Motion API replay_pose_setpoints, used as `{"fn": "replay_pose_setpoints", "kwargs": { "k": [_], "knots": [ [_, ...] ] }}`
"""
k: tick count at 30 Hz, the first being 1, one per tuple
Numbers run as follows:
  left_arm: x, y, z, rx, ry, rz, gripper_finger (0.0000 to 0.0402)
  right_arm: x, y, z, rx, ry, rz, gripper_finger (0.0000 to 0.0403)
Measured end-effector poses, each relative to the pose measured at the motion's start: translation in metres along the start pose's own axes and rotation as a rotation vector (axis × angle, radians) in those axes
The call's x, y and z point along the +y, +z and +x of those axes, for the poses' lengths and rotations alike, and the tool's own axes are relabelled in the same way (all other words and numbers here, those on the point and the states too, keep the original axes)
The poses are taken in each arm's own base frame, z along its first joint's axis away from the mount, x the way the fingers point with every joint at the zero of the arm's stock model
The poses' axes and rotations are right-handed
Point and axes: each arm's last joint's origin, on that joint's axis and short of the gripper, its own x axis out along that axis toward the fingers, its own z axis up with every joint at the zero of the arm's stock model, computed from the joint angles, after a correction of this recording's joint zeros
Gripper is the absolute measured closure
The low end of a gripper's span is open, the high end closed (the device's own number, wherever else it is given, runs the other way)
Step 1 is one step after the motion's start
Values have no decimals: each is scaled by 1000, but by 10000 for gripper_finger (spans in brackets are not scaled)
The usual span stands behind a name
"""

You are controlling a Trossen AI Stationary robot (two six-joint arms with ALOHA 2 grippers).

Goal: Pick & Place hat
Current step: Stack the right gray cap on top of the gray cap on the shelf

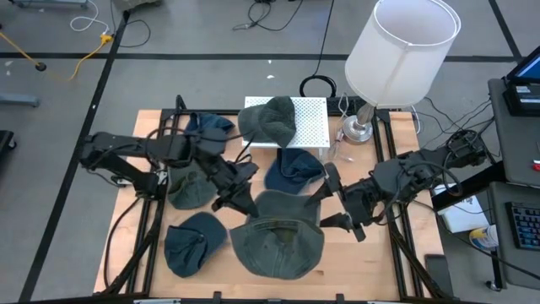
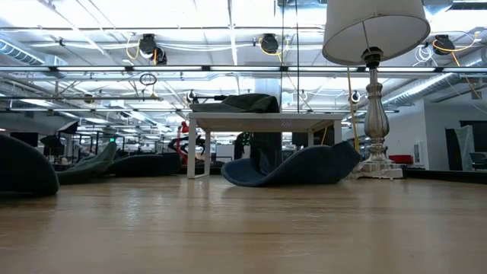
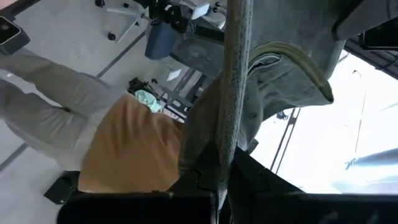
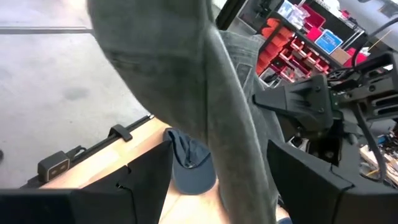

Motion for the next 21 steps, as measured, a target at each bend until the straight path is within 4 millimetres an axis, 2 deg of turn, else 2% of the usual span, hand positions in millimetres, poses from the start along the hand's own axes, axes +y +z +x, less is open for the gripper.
{"fn": "replay_pose_setpoints", "kwargs": {
  "k": [3,6,11,13,21],
  "knots": [
    [-1,3,0,7,4,10,394,0,0,0,4,2,39,159],
    [-2,4,-2,5,2,13,394,0,0,0,3,1,84,198],
    [-3,3,-3,10,-8,27,393,3,2,0,-5,13,128,325],
    [-6,2,-3,17,-28,76,380,5,3,0,-15,28,127,379],
    [-9,4,-6,-8,-52,468,289,5,6,-7,-30,21,263,397]
  ]
}}
